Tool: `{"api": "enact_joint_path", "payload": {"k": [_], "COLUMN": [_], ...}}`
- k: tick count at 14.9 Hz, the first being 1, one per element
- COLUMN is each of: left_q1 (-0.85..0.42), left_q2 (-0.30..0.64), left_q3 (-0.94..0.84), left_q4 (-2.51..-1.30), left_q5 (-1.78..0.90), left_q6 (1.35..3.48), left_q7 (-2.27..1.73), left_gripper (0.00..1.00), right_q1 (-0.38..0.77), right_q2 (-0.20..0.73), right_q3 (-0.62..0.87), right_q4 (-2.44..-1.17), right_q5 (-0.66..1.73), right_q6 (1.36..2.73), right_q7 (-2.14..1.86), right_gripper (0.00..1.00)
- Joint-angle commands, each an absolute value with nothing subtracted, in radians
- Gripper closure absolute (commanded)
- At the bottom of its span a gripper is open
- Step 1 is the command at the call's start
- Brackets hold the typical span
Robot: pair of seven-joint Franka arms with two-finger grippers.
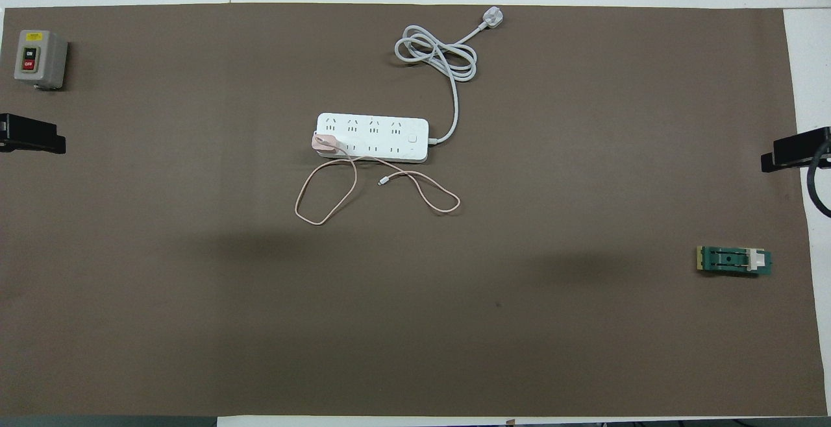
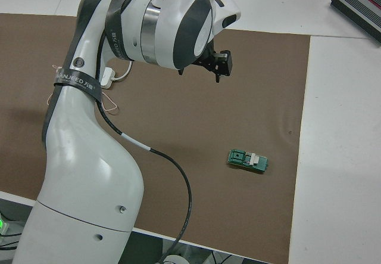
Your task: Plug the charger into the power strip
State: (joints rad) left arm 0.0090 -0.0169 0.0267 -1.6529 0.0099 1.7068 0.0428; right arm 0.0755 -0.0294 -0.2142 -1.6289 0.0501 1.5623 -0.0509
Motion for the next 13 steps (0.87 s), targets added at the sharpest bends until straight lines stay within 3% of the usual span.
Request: {"api": "enact_joint_path", "payload": {"k": [1,6,13], "left_q1": [0.041,0.061,0.063], "left_q2": [-0.04,-0.058,-0.018], "left_q3": [0.018,0.018,0.018], "left_q4": [-1.663,-1.695,-1.615], "left_q5": [-0.003,-0.003,-0.002], "left_q6": [1.701,1.701,1.643], "left_q7": [0.046,0.044,0.044], "left_gripper": [0.0,0.0,0.0], "right_q1": [0.074,0.074,0.074], "right_q2": [-0.037,-0.037,-0.037], "right_q3": [-0.209,-0.209,-0.209], "right_q4": [-1.623,-1.623,-1.623], "right_q5": [0.032,0.032,0.031], "right_q6": [1.542,1.542,1.542], "right_q7": [-0.067,-0.068,-0.067], "right_gripper": [0.0,0.0,0.0]}}
